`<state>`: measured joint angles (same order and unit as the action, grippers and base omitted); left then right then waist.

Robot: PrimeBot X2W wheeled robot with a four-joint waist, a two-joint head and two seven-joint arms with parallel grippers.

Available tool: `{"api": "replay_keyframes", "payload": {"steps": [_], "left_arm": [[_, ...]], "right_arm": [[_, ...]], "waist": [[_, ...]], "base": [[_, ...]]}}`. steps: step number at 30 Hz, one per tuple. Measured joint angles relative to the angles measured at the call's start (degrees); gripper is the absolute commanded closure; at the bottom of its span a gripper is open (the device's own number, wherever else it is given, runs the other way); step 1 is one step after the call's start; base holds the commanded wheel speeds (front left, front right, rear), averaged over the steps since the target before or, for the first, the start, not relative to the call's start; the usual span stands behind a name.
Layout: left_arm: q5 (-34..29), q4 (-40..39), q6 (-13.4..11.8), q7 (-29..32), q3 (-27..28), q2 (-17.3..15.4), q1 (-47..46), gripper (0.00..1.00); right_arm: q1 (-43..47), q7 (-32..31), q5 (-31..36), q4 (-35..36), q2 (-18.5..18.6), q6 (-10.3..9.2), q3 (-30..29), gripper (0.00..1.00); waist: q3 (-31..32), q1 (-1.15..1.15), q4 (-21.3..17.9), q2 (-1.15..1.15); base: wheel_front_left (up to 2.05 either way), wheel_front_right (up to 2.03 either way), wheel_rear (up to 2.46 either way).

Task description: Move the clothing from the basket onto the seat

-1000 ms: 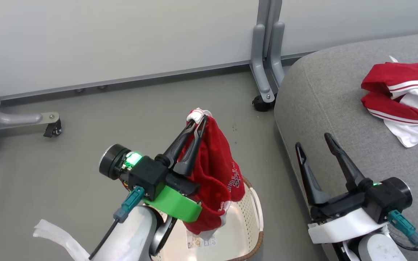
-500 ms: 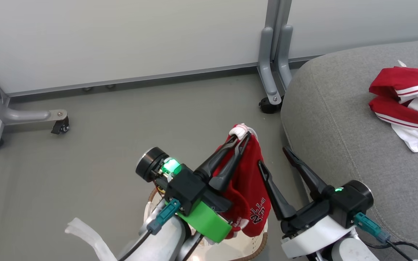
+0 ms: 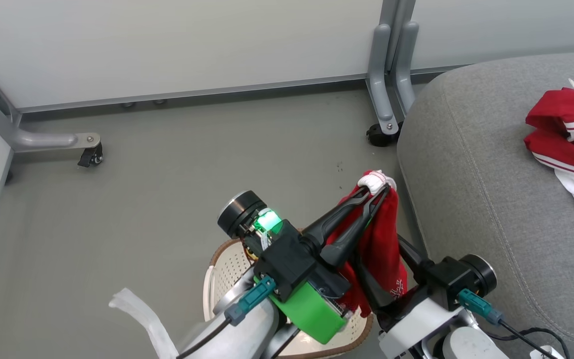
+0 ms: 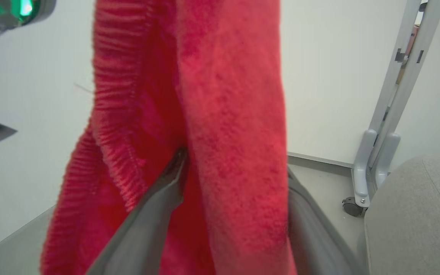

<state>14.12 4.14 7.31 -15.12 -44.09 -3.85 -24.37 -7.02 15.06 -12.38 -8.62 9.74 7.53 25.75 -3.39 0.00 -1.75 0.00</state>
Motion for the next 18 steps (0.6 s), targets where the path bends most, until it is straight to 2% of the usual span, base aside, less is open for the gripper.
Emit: {"api": "replay_keyframes", "payload": {"steps": [1,2,9,18], "left_arm": [[0.13,0.13,0.0,0.0,-0.16,-0.03,-0.05,1.0],[0.27,0.51,0.0,0.0,-0.19,-0.14,-0.05,1.0],[0.82,4.94,0.0,0.0,0.97,-1.36,0.48,1.0],[2.97,8.15,0.0,0.0,-0.92,-2.71,1.48,1.0]], "right_arm": [[-0.18,0.0,-0.11,-0.18,-0.05,0.0,0.04,0.89],[-0.32,0.0,-0.63,-0.34,-0.09,0.0,0.21,1.0],[-0.21,0.0,-2.64,-1.07,0.52,0.0,-0.55,1.0],[1.08,0.0,-3.05,-1.79,1.31,0.0,-3.18,1.0]], "waist": [[-0.08,0.0,0.07,0.0],[-0.15,0.0,0.11,0.0],[-0.89,0.0,-0.14,0.0],[-1.49,0.0,-0.86,0.0]], "base": [[0.0,0.0,0.0],[0.0,0.0,0.0],[0.0,0.0,0.0],[0.0,0.0,0.0]]}}
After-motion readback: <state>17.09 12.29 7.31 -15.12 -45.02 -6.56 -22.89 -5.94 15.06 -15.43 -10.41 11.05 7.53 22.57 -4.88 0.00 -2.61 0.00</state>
